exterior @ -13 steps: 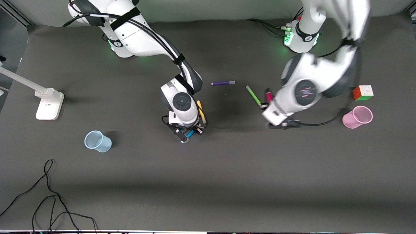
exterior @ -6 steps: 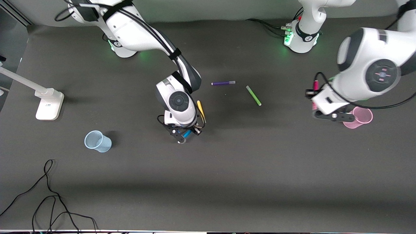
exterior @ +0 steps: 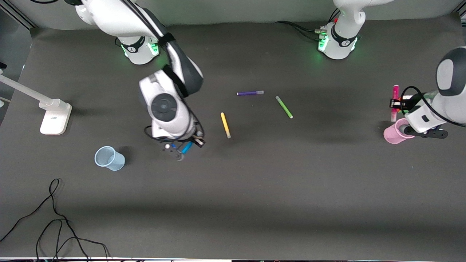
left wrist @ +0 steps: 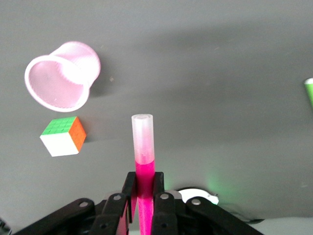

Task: Place pink and blue markers in matching cups
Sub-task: 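Carry the blue marker to the blue cup while the left gripper carries pink, then lower the blue marker into the blue cup while the left gripper drops pink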

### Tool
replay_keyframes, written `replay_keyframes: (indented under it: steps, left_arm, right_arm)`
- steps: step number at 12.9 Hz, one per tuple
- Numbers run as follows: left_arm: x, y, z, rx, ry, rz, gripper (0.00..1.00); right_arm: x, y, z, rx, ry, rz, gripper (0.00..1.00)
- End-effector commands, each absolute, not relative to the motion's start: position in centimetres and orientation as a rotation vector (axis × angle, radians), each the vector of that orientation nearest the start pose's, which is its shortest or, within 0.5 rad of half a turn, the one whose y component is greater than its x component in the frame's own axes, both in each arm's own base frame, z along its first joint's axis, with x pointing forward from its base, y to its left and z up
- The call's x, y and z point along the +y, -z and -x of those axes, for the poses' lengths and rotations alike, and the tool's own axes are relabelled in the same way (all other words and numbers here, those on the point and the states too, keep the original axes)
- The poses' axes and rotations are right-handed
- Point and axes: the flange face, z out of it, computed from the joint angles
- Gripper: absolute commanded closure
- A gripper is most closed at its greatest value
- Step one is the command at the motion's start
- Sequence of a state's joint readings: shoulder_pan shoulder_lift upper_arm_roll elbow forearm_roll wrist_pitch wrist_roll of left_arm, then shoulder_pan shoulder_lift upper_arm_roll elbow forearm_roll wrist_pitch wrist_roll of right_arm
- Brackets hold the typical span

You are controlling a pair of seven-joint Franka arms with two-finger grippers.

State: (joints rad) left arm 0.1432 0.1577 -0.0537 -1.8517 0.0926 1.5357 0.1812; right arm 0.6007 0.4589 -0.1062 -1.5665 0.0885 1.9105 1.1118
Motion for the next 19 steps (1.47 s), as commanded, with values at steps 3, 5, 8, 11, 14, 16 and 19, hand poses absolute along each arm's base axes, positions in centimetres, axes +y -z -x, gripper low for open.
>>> replay_keyframes:
  steps: [3, 5, 8, 11, 14, 16, 19]
  left_arm:
    - [9.3, -37.3, -54.9, 0.241, -0.803, 2.959, 1.00]
    - [11.6, -35.1, -54.7, 0.210, -0.876, 2.933, 1.00]
    - [15.7, -32.7, -54.8, 0.174, -0.925, 2.926, 1.00]
    - [18.2, -32.1, -56.0, 0.195, -0.934, 2.953, 1.00]
    - [18.5, -30.5, -56.8, 0.195, -0.942, 2.956, 1.00]
    - [19.6, -29.5, -56.9, 0.179, -0.967, 2.962, 1.00]
    - [19.9, -27.6, -56.8, 0.174, -1.005, 2.964, 1.00]
  right_arm:
    - [22.4, -45.8, -58.7, 0.648, -0.310, 3.102, 0.99]
    - [16.3, -47.8, -59.3, 0.441, -0.335, 3.124, 0.99]
    - [6.4, -49.2, -60.1, 0.207, -0.372, 3.131, 0.99]
    - [-1.6, -49.2, -60.4, 0.012, -0.370, 3.121, 0.99]
    - [-5.3, -48.4, -60.0, -0.046, -0.436, 3.093, 0.99]
    - [-6.5, -46.4, -60.4, -0.077, -0.564, 3.070, 0.99]
    - [-8.2, -42.6, -61.1, -0.071, -0.712, 2.997, 0.99]
